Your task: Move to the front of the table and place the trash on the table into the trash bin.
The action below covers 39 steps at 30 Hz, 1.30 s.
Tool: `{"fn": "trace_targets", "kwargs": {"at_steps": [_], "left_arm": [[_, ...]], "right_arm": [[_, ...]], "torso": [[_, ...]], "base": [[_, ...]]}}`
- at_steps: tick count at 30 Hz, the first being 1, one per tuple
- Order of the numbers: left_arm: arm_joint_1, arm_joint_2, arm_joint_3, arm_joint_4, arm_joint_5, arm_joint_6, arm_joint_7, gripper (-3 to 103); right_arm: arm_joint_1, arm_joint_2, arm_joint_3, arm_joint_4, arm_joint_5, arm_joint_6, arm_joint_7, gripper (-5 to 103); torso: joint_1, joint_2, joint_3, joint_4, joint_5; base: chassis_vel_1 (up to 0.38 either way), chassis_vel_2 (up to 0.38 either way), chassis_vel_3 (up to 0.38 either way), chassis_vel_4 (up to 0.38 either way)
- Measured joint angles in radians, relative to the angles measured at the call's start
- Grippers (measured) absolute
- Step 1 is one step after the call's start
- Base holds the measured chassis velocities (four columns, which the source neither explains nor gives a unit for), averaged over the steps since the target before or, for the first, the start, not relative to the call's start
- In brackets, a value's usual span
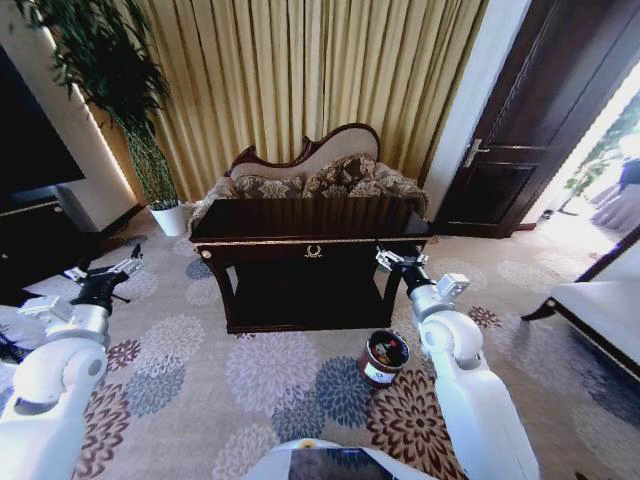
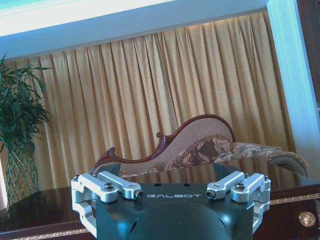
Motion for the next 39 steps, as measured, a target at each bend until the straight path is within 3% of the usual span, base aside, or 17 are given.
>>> {"fn": "trace_targets", "kwargs": {"at_steps": [39], "left_arm": [[0.033, -0.002, -0.021, -0.034, 0.000, 0.000, 0.003, 100]], "right_arm": [[-0.026, 0.005, 0.022, 0.009, -0.010, 0.004, -0.004, 100]], "torso": [[0.000, 0.000, 0.000, -0.0001, 0.0001]], "base": [[0.121, -0.122, -0.124, 0.126]]}}
